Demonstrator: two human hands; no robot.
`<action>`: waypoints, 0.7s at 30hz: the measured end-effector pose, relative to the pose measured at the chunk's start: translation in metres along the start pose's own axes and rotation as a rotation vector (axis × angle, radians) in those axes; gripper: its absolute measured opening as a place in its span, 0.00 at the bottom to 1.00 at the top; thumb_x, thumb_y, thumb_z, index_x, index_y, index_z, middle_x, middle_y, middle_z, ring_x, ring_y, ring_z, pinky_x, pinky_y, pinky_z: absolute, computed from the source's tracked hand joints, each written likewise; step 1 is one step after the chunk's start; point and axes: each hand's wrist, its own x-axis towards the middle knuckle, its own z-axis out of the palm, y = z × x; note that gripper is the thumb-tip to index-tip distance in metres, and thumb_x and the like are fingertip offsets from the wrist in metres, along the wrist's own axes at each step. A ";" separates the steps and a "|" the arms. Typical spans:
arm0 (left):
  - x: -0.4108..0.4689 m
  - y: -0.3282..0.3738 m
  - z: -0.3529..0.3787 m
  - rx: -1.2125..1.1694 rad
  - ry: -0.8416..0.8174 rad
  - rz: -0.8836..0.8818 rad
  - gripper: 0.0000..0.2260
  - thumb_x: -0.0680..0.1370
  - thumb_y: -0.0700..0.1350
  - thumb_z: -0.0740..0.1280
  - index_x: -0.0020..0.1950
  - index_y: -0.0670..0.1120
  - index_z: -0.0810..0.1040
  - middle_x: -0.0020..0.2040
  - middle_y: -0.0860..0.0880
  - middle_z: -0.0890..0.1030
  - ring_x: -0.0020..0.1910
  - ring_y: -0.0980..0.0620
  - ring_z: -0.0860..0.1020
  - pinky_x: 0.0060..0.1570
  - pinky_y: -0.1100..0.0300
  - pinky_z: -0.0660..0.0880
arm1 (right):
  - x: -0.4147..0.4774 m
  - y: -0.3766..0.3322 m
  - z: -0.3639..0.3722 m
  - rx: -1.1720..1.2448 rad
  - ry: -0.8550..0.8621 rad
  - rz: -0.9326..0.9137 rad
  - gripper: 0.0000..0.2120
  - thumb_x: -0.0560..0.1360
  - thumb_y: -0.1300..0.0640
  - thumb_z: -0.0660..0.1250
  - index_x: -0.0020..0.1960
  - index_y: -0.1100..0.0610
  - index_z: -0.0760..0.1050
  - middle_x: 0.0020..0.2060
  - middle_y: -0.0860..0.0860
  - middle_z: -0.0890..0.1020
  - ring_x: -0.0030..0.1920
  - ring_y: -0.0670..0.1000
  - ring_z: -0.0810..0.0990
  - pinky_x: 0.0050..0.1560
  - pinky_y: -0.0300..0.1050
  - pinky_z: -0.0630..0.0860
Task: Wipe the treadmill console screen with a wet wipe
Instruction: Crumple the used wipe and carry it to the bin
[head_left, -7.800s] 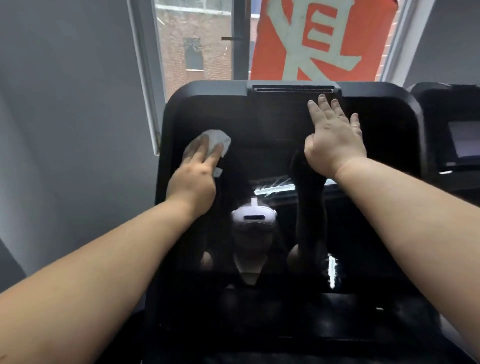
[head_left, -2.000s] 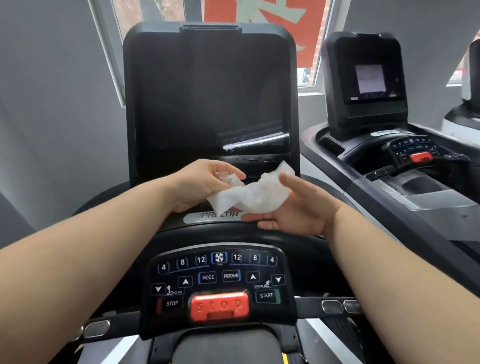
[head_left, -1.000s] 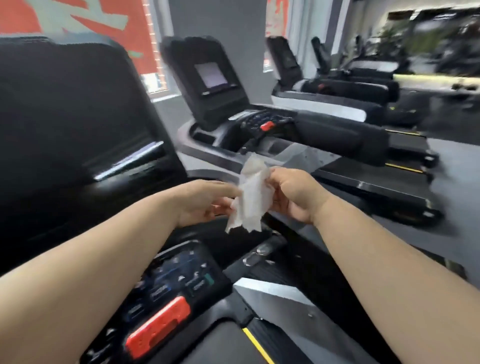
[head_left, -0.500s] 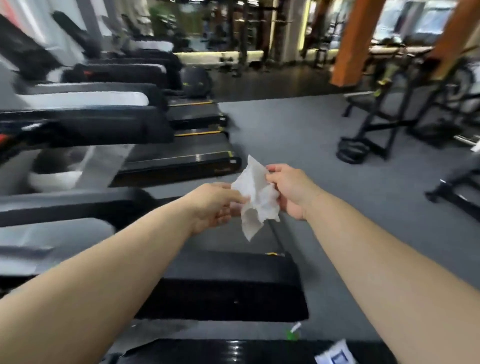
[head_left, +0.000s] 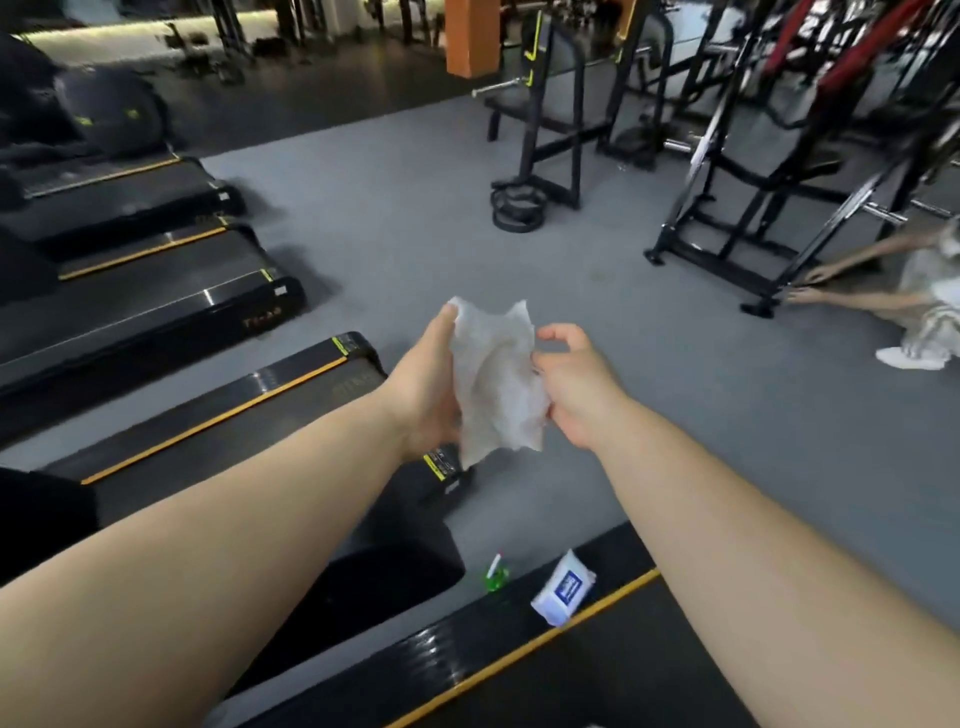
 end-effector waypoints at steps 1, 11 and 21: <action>0.010 -0.001 0.008 -0.073 0.060 0.008 0.31 0.77 0.68 0.51 0.68 0.48 0.73 0.61 0.45 0.80 0.59 0.43 0.79 0.62 0.47 0.71 | 0.006 -0.002 -0.013 0.003 0.022 0.010 0.15 0.74 0.66 0.60 0.52 0.46 0.71 0.40 0.57 0.80 0.37 0.55 0.76 0.35 0.49 0.69; 0.126 0.004 0.161 0.003 0.321 0.011 0.24 0.75 0.62 0.62 0.52 0.42 0.81 0.51 0.43 0.84 0.46 0.43 0.83 0.48 0.52 0.77 | 0.099 -0.042 -0.186 0.054 -0.056 0.023 0.04 0.76 0.62 0.65 0.49 0.56 0.78 0.44 0.56 0.82 0.42 0.55 0.81 0.45 0.48 0.76; 0.247 -0.033 0.261 0.546 0.311 0.144 0.05 0.77 0.45 0.66 0.48 0.53 0.82 0.41 0.49 0.80 0.30 0.53 0.75 0.31 0.63 0.73 | 0.143 -0.025 -0.342 -0.193 0.053 0.061 0.14 0.71 0.68 0.67 0.51 0.53 0.80 0.47 0.55 0.81 0.41 0.53 0.79 0.43 0.45 0.76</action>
